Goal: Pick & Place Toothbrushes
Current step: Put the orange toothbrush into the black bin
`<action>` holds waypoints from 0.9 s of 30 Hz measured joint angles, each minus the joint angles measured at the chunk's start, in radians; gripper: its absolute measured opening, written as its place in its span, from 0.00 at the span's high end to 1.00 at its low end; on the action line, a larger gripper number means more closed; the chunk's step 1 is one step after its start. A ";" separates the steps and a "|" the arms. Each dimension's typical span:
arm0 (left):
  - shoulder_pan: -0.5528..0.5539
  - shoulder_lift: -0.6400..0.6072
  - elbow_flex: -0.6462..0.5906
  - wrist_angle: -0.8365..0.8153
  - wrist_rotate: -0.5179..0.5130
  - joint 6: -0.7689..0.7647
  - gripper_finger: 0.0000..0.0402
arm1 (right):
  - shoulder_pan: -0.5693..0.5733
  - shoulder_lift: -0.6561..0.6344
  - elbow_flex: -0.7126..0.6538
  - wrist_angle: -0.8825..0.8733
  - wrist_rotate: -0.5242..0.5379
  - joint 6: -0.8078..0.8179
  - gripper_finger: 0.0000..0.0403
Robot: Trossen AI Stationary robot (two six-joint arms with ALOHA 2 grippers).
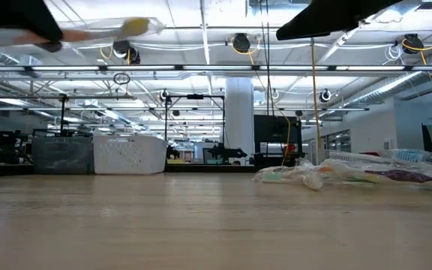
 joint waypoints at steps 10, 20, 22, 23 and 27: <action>-0.148 0.002 0.000 -0.067 -0.060 -0.275 1.00 | -0.079 0.000 0.000 0.000 0.000 -0.056 0.50; -0.252 0.075 0.000 -0.150 0.010 -0.594 1.00 | -0.176 0.000 -0.001 0.003 0.000 -0.075 0.50; -0.257 0.091 0.000 -0.157 0.027 -0.638 1.00 | -0.195 0.000 -0.001 0.004 0.000 -0.076 0.50; -0.260 0.096 0.000 -0.151 0.035 -0.650 1.00 | -0.206 0.000 -0.001 0.004 0.000 -0.078 0.50; -0.263 0.117 0.000 -0.143 0.074 -0.696 1.00 | -0.245 0.000 -0.001 0.004 0.000 -0.079 0.50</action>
